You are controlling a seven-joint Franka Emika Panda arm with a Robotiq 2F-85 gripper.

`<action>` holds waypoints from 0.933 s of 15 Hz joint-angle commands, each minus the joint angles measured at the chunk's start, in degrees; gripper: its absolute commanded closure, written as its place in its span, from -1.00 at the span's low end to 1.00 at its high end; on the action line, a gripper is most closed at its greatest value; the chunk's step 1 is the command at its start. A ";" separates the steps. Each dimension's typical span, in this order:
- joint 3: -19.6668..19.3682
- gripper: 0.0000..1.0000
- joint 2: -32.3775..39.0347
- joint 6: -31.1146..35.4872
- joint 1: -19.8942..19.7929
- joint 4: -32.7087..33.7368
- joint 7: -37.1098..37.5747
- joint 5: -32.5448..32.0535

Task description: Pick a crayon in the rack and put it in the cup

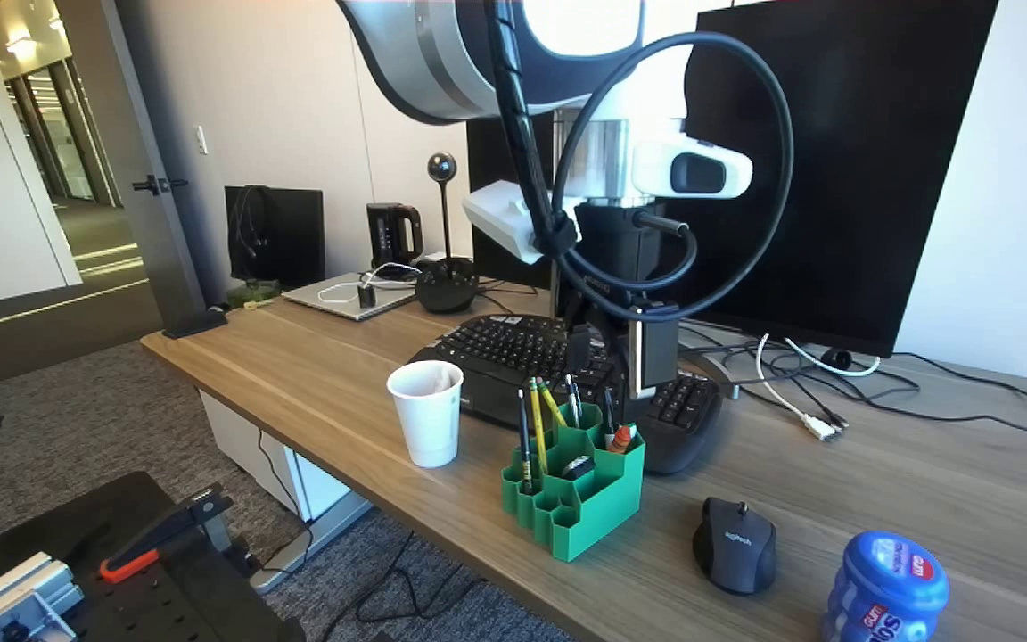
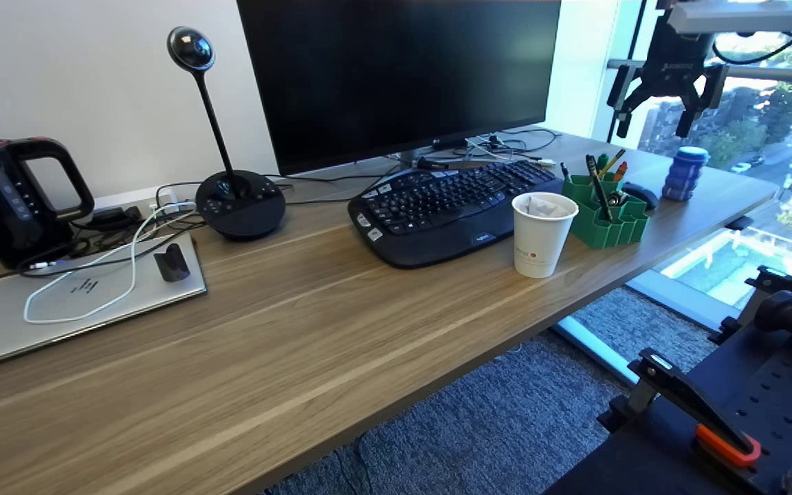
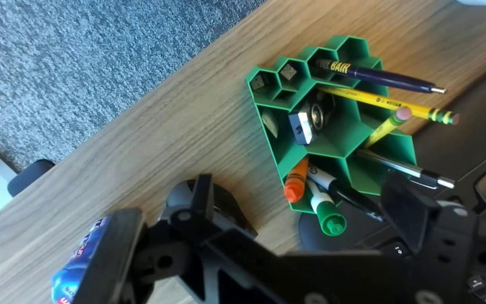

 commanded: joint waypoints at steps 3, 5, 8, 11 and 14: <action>-0.09 -1.00 2.09 -0.52 -0.12 2.03 -0.86 0.14; -0.07 -1.00 2.71 -0.88 -0.21 2.61 -1.00 0.21; -0.08 -1.00 3.79 -1.03 -0.52 3.86 -1.47 0.46; 1.06 -1.00 3.23 -3.60 -1.52 4.88 -4.04 2.43; 0.05 -1.00 3.31 -1.64 -0.37 3.69 -2.58 1.32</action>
